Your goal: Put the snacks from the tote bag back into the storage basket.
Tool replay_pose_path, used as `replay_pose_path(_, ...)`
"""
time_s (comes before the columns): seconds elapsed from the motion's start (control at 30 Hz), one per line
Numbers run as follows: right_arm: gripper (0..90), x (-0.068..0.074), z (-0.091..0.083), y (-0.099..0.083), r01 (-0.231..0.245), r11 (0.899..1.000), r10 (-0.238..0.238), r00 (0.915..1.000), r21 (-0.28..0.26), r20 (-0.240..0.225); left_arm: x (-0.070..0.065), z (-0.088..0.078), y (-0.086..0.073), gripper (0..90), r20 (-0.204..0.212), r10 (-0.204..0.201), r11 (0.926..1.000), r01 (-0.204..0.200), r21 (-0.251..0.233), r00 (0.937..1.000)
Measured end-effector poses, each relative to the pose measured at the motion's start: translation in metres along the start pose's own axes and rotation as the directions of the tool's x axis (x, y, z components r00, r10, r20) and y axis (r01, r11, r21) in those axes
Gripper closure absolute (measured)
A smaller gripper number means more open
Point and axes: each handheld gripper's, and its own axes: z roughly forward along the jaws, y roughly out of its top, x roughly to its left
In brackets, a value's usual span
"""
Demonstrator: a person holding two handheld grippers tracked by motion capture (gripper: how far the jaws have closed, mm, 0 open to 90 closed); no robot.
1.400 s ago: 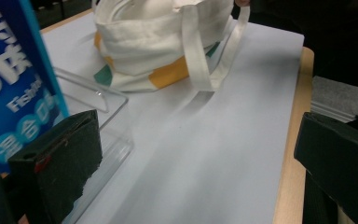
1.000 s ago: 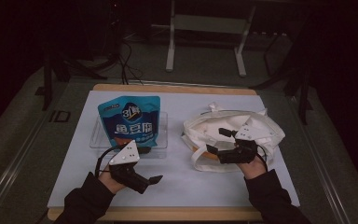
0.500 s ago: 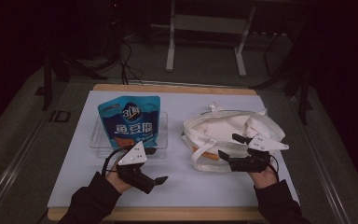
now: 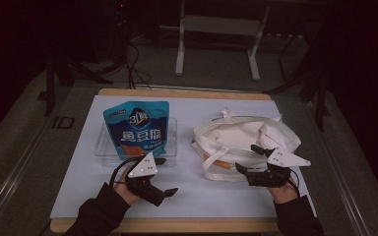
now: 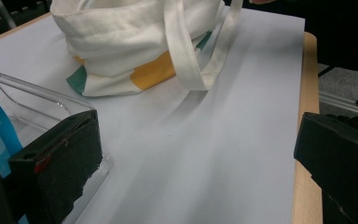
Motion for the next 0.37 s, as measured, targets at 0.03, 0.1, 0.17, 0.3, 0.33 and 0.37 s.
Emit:
replay_pose_path(0.03,15.2,-0.0007,0.0000,-0.0003,0.001,1.000,-0.001,1.0000,-0.006,0.003,-0.0001,-0.0001,-0.0007,1.1,-0.004,0.001,1.0000,-0.001,0.002,1.0000)
replay_pose_path(0.1,15.2,-0.0016,0.0004,-0.0006,-0.002,1.000,0.002,1.0000,-0.014,0.006,-0.0001,-0.0002,-0.0024,1.1,-0.010,0.001,1.0000,-0.001,0.002,1.0000)
replay_pose_path(0.17,15.1,-0.0023,0.0008,-0.0008,0.001,1.000,0.000,0.9999,-0.023,0.016,-0.0005,-0.0004,-0.0039,1.1,-0.019,-0.002,1.0000,0.002,0.002,0.9998)
replay_pose_path(0.3,15.1,-0.0041,0.0003,-0.0007,0.000,1.000,0.001,0.9997,-0.031,0.024,-0.0007,-0.0023,-0.0066,1.1,-0.033,0.008,0.9999,-0.008,0.010,0.9994)
replay_pose_path(0.33,15.2,-0.0044,-0.0001,-0.0005,-0.001,0.999,0.002,0.9997,-0.034,0.026,-0.0008,-0.0029,-0.0072,1.1,-0.037,0.008,0.9999,-0.008,0.008,0.9993)
replay_pose_path(0.37,15.2,-0.0046,-0.0003,-0.0002,-0.003,0.999,0.004,0.9996,-0.034,0.029,-0.0008,-0.0029,-0.0072,1.1,-0.037,0.008,0.9999,-0.008,0.008,0.9993)
